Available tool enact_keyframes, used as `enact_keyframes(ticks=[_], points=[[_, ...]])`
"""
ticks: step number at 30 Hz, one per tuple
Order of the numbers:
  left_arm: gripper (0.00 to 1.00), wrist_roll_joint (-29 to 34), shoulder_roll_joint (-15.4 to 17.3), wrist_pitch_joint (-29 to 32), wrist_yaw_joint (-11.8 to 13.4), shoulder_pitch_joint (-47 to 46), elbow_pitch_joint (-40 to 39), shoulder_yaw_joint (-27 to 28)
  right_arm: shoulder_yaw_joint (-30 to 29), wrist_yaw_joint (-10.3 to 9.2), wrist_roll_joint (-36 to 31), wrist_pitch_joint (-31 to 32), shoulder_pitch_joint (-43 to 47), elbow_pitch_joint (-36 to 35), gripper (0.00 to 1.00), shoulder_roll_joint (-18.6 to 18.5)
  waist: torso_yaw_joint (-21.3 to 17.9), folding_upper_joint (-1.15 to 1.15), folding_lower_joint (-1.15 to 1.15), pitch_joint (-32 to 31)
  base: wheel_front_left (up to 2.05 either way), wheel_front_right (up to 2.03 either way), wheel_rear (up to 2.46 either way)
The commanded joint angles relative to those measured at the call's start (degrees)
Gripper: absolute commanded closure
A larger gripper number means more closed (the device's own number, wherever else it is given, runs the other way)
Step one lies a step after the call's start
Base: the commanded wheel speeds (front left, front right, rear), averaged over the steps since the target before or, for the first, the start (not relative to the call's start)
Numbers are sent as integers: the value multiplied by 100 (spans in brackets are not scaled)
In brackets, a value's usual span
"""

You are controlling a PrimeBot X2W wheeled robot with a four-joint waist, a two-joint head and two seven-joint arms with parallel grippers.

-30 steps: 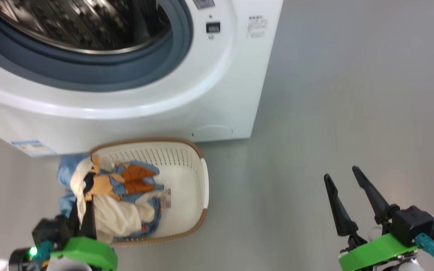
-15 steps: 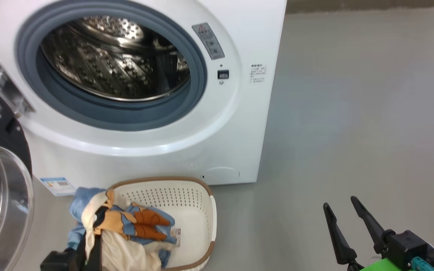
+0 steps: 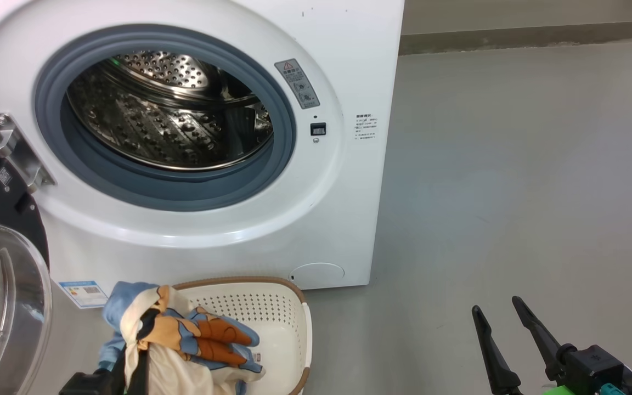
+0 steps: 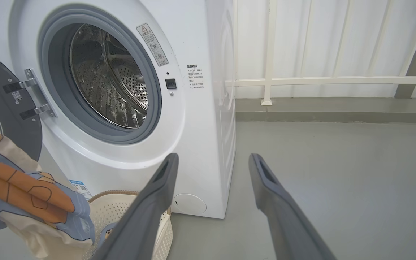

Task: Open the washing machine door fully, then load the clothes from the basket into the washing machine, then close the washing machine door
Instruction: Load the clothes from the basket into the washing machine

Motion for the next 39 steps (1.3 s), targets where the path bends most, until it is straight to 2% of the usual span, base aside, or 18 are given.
enact_keyframes(ticks=[1, 26, 33, 39], points=[[100, -46, 120, -19, 56, -103, -187, 197, 131, 9, -70, 5, -37, -168, 0, -12, -1, 0, 0, -2, 0, 0, 0], [100, -179, 88, 29, 190, -296, -26, 132, 199, 9, -63, -23, -91, -149, 0, 36, -52, 0, 0, 69, 0, 0, 0], [100, -169, 76, -5, 49, -990, 435, 7, 297, 9, -44, -28, -285, -231, 0, 3, -166, 0, 0, 476, 0, 0, 0], [100, -151, 82, -11, -141, -1951, 1040, -83, 305, 9, -1, -51, -556, -320, 0, -88, -267, 0, 0, 1066, 0, 0, 0]])
